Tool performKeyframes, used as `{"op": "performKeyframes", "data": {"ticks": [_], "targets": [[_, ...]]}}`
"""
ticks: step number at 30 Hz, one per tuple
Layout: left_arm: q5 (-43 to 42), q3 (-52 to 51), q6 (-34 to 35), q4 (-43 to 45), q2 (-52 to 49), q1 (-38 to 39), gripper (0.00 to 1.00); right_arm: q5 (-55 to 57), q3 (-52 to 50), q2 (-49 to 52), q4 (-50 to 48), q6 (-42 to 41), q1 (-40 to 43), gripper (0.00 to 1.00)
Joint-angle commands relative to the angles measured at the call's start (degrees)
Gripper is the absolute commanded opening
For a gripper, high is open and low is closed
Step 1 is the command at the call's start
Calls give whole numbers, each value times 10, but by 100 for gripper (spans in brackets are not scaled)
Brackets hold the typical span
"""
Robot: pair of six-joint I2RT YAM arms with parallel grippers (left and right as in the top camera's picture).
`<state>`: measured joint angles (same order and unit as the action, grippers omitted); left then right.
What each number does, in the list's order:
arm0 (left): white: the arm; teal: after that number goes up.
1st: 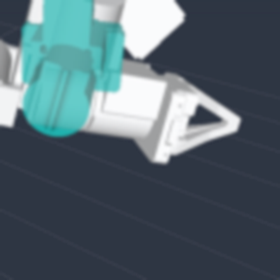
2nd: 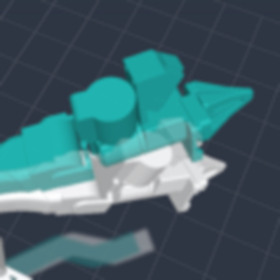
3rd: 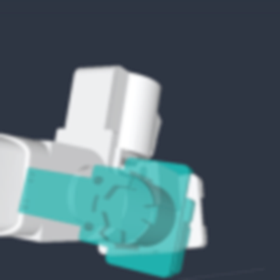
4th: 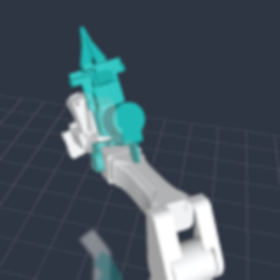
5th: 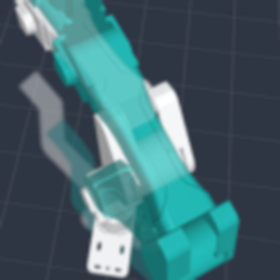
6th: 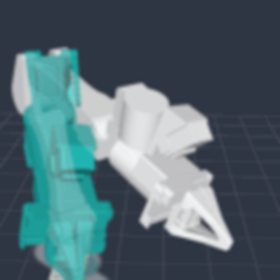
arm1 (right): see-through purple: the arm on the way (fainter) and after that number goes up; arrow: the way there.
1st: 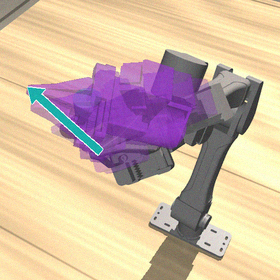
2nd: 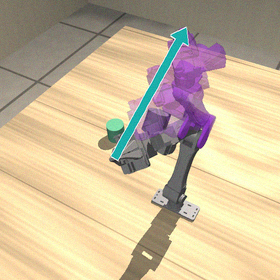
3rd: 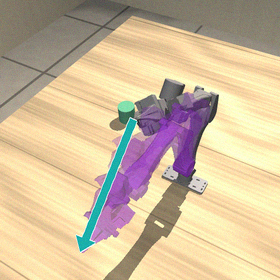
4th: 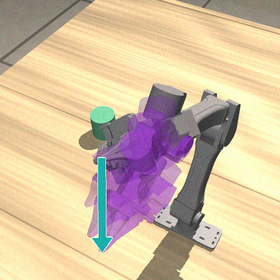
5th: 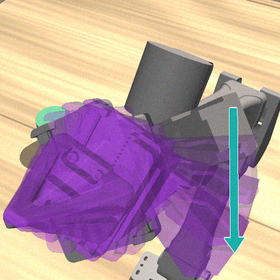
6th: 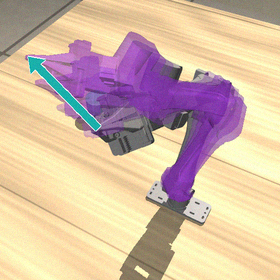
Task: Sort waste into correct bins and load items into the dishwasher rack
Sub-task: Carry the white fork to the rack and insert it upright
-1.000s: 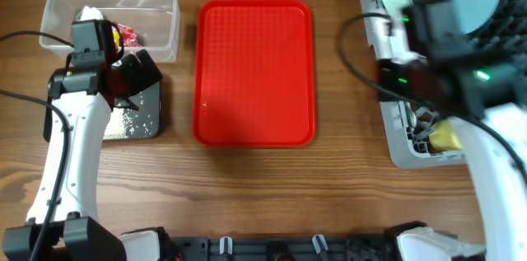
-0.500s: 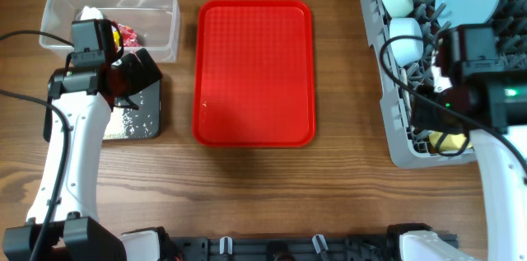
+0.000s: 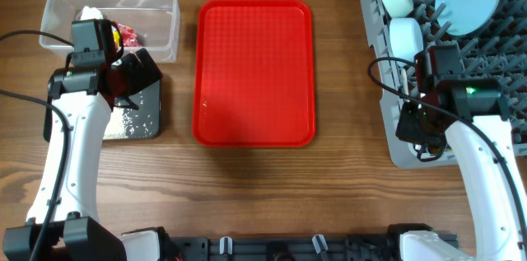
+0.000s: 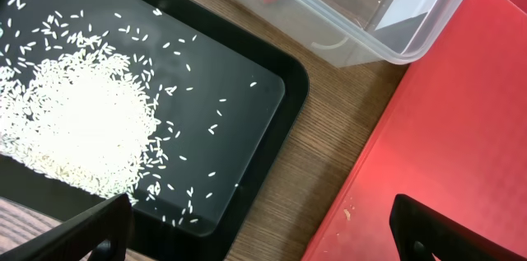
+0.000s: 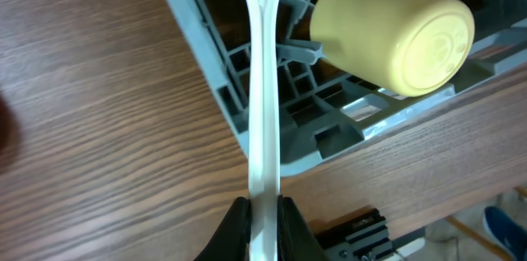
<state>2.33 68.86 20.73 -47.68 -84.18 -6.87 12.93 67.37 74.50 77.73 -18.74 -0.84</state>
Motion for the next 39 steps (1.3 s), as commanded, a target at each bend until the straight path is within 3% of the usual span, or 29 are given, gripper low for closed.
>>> {"op": "performKeyframes", "data": {"ticks": [1, 11, 16, 33, 34, 36, 39], "targets": [[8, 5, 7, 2, -4, -2, 100, 8, -7, 5, -22, -21, 14, 4], [8, 5, 7, 2, -4, -2, 100, -18, -7, 22, -90, 66, 17, 4], [8, 5, 7, 2, -4, -2, 100, 33, -7, 35, -122, 72, 17, 4], [8, 5, 7, 2, -4, -2, 100, -40, -7, 102, -110, 111, 17, 5], [8, 5, 7, 2, -4, -2, 100, -40, -7, 102, -109, 111, 17, 15], [8, 5, 7, 2, -4, -2, 100, -40, -7, 102, -108, 108, 17, 53], [8, 5, 7, 1, -4, -2, 100, -40, -7, 102, -110, 99, 17, 58]]}}
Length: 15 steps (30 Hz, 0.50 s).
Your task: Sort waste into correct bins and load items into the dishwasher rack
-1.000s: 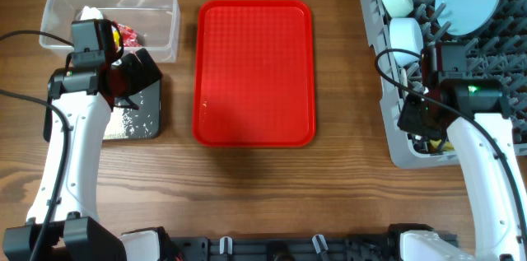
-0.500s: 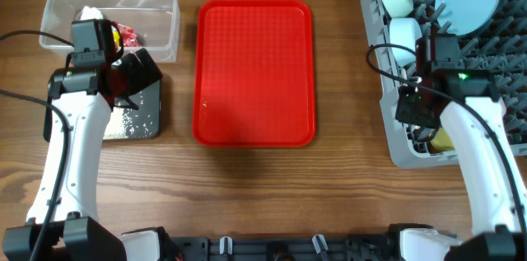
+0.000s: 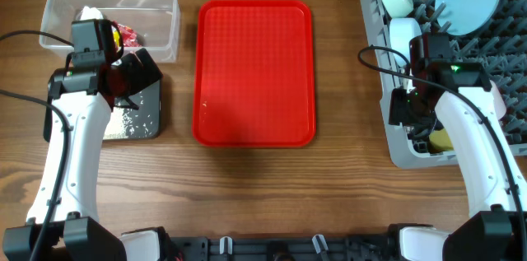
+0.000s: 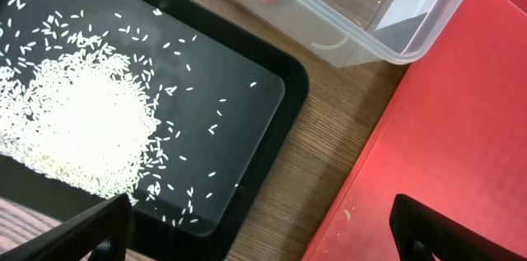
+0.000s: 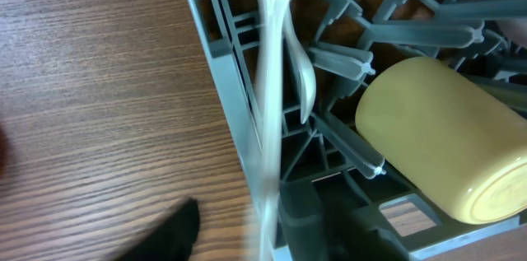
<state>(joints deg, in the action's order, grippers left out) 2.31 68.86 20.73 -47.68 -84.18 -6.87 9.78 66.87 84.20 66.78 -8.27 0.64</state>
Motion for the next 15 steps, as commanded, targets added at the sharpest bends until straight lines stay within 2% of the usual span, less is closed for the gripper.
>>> {"op": "performKeyframes", "data": {"ticks": [1, 8, 15], "targets": [[8, 5, 7, 1, -4, -2, 100, -9, -2, 5, -1, -7, 2, 58], [8, 5, 7, 1, -4, -2, 100, -31, 16, -3, 0, -5, 2, 58], [8, 5, 7, -2, -4, -2, 100, -111, 100, -54, 14, 28, 2, 62]]}}
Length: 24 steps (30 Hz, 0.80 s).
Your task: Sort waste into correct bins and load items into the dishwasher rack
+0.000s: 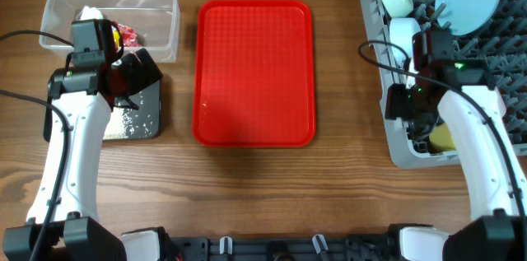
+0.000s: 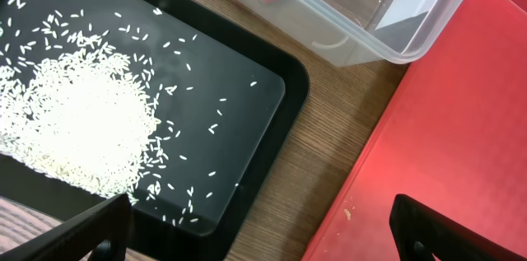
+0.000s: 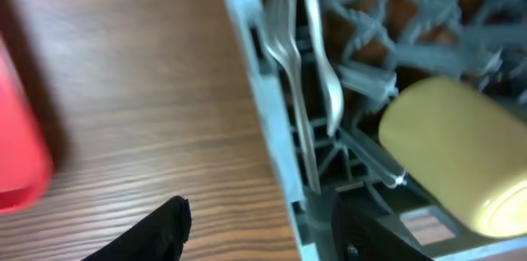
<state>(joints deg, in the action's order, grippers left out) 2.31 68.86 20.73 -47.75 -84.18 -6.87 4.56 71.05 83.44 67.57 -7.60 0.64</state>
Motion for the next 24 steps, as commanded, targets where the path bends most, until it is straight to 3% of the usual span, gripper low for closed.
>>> {"op": "performKeyframes", "data": {"ticks": [1, 5, 13, 14, 24], "targets": [[8, 5, 7, -1, -4, -2, 100, -76, 73, -56, 8, 32, 0, 63], [8, 5, 7, -1, -4, -2, 100, -130, 106, -109, 10, 64, -14, 78], [8, 5, 7, -1, -4, -2, 100, -146, 145, -226, 8, 59, -50, 82], [8, 5, 7, -1, -4, -2, 100, -160, 146, -242, 6, 59, -50, 100], [8, 5, 7, -1, -4, -2, 100, -209, 146, -327, 9, -32, -50, 100]]}}
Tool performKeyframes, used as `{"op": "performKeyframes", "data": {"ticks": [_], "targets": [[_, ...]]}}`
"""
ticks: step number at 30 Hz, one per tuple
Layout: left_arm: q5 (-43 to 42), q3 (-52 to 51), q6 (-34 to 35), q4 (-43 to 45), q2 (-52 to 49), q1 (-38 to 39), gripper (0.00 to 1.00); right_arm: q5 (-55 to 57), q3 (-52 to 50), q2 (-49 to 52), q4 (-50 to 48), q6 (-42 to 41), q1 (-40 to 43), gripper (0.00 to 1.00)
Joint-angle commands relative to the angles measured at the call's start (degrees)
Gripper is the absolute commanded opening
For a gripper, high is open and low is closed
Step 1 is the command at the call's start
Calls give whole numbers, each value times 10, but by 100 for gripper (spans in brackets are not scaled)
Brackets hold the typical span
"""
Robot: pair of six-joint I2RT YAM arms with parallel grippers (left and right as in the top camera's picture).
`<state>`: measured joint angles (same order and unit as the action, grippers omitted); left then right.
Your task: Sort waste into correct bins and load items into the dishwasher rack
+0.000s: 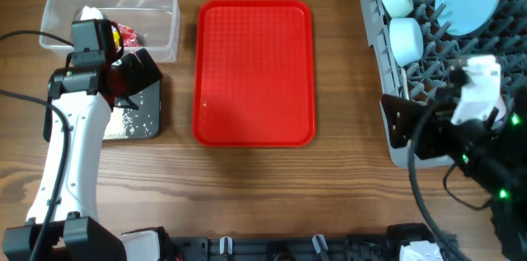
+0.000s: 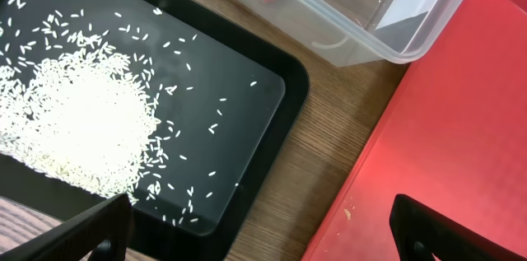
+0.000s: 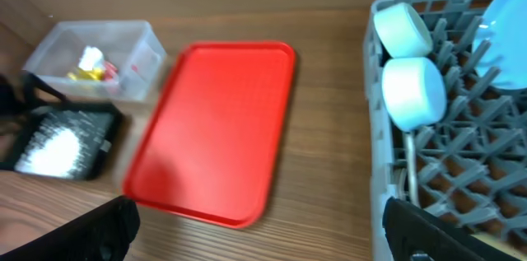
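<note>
The grey dishwasher rack [image 1: 395, 156] stands at the right, holding two white cups [image 3: 416, 92], a light blue plate and white utensils [image 3: 409, 166] upright at its left edge. My right gripper [image 3: 263, 244] is open and empty, high up near the rack's front left corner, looking over the whole table. Open and empty too, my left gripper [image 2: 263, 240] hangs over the gap between the black tray of rice [image 2: 239, 88] and the red tray [image 2: 445, 113]. The clear bin [image 1: 111, 2] holds wrappers.
The red tray [image 1: 254, 72] lies bare in the middle, apart from a few crumbs. Black tray [image 1: 136, 121] and clear bin sit side by side at the far left. Bare wood runs along the table's front edge.
My right gripper was low at the rack's left edge beside the utensils. Now it is high and drawn back, open, with the whole table in view. The left arm has not moved.
My right gripper was shut on a white utensil's handle over the rack's front corner. Then its fingers stood apart with the utensil down in the rack. Later the utensils stood in the rack beside the open gripper, which is now high and back. The left arm stayed still.
</note>
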<state>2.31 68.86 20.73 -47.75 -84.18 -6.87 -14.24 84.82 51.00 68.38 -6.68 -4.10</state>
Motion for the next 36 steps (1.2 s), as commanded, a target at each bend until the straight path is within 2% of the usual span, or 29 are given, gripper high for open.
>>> {"op": "performKeyframes", "data": {"ticks": [1, 5, 7, 10, 13, 19, 24, 25, 30, 36], "targets": [[8, 5, 7, -1, -4, -2, 100, -19, 9, -2, 6, -36, -2, 100], [8, 5, 7, -1, -4, -2, 100, -20, 6, -1, 56, -40, -2, 100], [8, 5, 7, -1, -4, -2, 100, -15, 0, -1, 49, -38, -2, 100], [8, 5, 7, -1, -4, -2, 100, 17, -13, 1, 14, -38, -2, 100], [8, 5, 7, -1, -4, -2, 100, 53, -47, -11, -62, -35, -2, 100], [8, 5, 7, -1, -4, -2, 100, 39, -226, -120, -277, 38, -2, 100], [8, 5, 7, -1, -4, -2, 100, 34, -411, -248, -428, 36, -1, 100], [8, 5, 7, -1, -4, -2, 100, 34, -479, -294, -481, 37, 2, 100], [8, 5, 7, -1, -4, -2, 100, 34, -613, -385, -563, 37, 6, 100], [8, 5, 7, -1, -4, -2, 100, 31, -717, -461, -595, 35, 6, 100]]}}
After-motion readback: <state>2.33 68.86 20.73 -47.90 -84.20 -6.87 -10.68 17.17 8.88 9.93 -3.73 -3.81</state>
